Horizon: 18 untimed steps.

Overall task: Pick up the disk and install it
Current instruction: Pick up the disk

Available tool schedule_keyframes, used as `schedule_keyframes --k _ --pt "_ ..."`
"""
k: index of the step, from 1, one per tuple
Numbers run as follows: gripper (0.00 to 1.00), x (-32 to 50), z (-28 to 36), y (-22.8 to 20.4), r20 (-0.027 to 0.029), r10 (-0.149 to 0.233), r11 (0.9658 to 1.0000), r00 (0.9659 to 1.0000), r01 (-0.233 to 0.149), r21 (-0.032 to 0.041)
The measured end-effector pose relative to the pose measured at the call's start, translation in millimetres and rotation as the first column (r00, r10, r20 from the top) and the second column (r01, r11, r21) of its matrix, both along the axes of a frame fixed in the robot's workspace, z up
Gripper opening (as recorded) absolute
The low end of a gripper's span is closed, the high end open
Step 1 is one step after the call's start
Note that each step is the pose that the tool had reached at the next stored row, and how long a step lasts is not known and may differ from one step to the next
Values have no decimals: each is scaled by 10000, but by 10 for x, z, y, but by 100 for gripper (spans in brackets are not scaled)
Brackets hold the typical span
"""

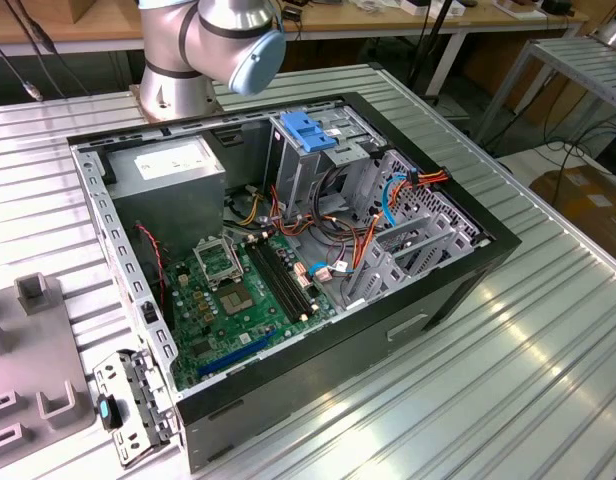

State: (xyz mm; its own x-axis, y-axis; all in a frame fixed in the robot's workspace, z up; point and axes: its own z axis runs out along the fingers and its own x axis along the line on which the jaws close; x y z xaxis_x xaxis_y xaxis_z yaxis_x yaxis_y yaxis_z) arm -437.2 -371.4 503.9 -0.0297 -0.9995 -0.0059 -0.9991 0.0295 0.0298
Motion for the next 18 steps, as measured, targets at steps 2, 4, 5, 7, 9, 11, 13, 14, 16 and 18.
schedule_keyframes --k 2,4,5,7,9,11,13,14,16,18 --pt "37 41 1 -4 -1 0 10000 10000 0 -1" --pt "37 80 1 -7 -1 1 10000 10000 -1 -1" --pt "37 110 1 -10 -1 1 10000 10000 -1 0" --pt "37 155 0 -14 -1 0 10000 10000 0 0" --pt "37 263 0 -18 0 1 10000 10000 -1 -1" --pt "37 344 0 -19 0 1 10000 10000 -1 0" --pt "37 394 0 -20 0 0 10000 10000 0 0" --pt "37 416 0 -20 -1 0 10000 10000 0 0" --pt "37 484 0 -20 0 1 10000 10000 -1 0" --pt "37 547 0 -20 0 1 10000 10000 -1 0"
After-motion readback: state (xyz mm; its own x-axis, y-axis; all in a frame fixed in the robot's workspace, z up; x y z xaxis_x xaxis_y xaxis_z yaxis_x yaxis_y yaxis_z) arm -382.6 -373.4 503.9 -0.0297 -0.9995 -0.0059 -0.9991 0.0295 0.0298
